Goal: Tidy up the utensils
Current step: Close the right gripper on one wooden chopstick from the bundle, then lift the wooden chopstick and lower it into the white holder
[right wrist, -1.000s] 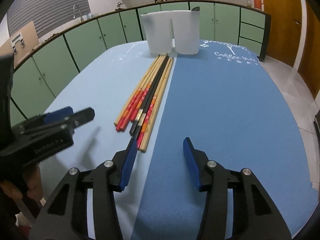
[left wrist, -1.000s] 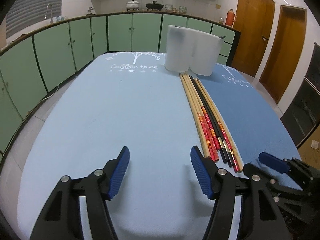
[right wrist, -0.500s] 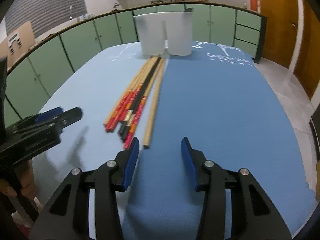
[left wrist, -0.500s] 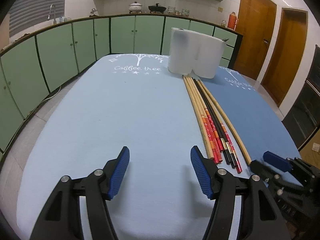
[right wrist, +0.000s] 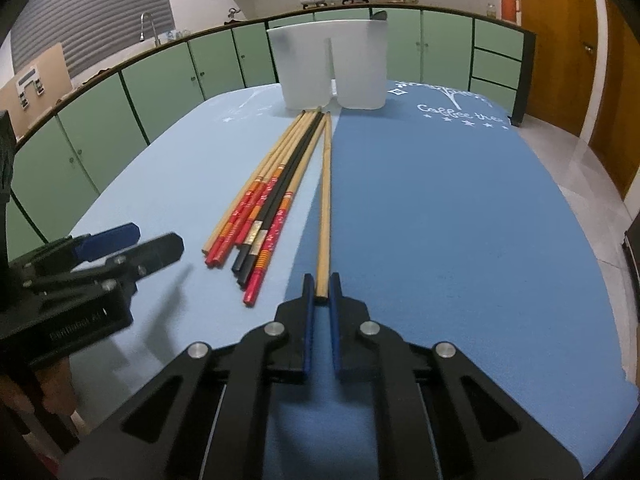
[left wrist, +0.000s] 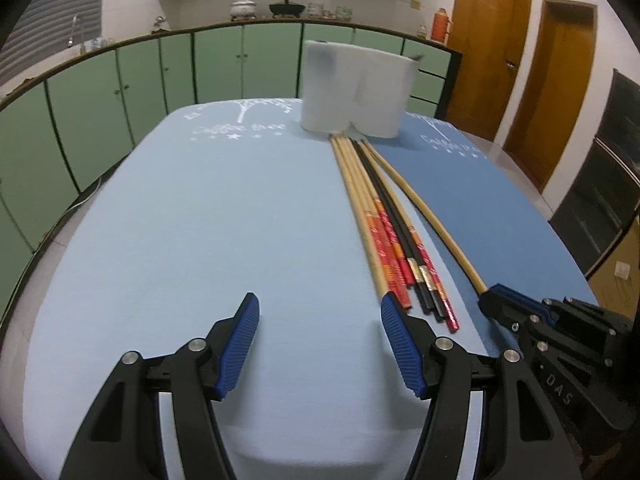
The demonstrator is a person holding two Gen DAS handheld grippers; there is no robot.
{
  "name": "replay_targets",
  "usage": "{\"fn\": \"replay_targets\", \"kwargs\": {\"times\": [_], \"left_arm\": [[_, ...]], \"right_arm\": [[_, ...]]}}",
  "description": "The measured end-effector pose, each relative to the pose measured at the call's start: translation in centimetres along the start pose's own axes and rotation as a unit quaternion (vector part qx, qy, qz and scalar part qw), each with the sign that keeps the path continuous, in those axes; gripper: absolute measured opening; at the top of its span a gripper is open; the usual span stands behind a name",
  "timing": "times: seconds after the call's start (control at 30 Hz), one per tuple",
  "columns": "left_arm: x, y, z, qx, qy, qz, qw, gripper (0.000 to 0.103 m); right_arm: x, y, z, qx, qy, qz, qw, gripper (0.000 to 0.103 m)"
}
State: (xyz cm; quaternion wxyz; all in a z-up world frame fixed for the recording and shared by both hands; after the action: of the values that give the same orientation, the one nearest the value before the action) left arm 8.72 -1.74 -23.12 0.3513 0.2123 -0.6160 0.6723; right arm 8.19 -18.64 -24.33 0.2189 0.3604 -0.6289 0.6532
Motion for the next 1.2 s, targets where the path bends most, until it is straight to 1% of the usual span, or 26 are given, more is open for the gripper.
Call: {"fn": "replay_targets", "kwargs": {"times": [0.13,0.27,0.4,0.57,0.7,0.93,1.0,1.03,1.07,1.1,1.13,1.17,1.2], "left_arm": [[-0.7,0.4,0.5,-0.008,-0.008,-0.014,0.9998,0.062],[-1.0,0.3,0.7,-0.011,-0.01,-0.015,0.9998,0.062],[-1.0,0.2,1.1,-0.01,0.001,-0.014,0.9998,0.061],[-1.1,0.0,0.8,0.002,0.006,-0.011,0.9999,0.061],[-1.3,0.0,0.9,0.0,-0.003,-0.007,1.0,0.061],[-1.4,-0.2,0.7,0.011,-0.014,0.003,0.9998,0.05],[-1.3,-0.2,0.6,0.014,-0.018,0.007,0.9997,0.045],[-1.3,-0.2,0.7,0.015,-0.02,0.009,0.9996,0.037],[-1.3,-0.3,0.7,0.016,-0.02,0.01,0.9996,0.033],[-1.4,-0.3,0.9,0.015,-0.019,0.011,0.9996,0.025],[-1.5,-0.3,1.0,0.014,-0.018,0.012,0.9997,0.015],[-1.6,-0.3,1.3,0.011,-0.01,0.011,0.9998,0.009],[-1.6,-0.3,1.5,0.008,-0.008,0.011,0.9999,0.007]], "right_arm": [[0.0,-0.2,0.3,-0.006,0.0,0.0,1.0,0.006],[-0.1,-0.2,0.4,-0.007,-0.001,0.0,1.0,0.006],[-0.1,-0.1,0.4,-0.008,-0.001,-0.001,1.0,0.006],[-0.1,-0.1,0.4,-0.007,-0.001,-0.001,1.0,0.006],[-0.1,-0.2,0.5,-0.006,0.001,0.0,1.0,0.006],[-0.4,-0.3,0.5,-0.008,0.003,0.004,1.0,0.006],[-0.4,-0.3,0.4,-0.008,0.004,0.005,1.0,0.006],[-0.5,-0.3,0.4,-0.009,0.004,0.005,1.0,0.006],[-0.5,-0.3,0.4,-0.009,0.005,0.006,1.0,0.006],[-0.5,-0.3,0.4,-0.009,0.005,0.006,1.0,0.006],[-0.5,-0.3,0.4,-0.009,0.005,0.006,1.0,0.006],[-0.5,-0.4,0.4,-0.009,0.004,0.006,1.0,0.006],[-0.5,-0.3,0.4,-0.009,0.004,0.005,1.0,0.006]]}}
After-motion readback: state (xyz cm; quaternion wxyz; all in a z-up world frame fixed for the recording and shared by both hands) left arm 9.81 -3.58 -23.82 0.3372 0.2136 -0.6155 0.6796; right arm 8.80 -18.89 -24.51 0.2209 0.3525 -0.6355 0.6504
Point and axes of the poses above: each gripper's, at about its wrist camera, not at the fingertips, and x roughly against the way its jaws point, z to its right, y to its underside, the point moved 5 cm from there along -x, roughly the way its jaws point, and after that the axes turned 5 degrees about y, right-handed, at the moved point
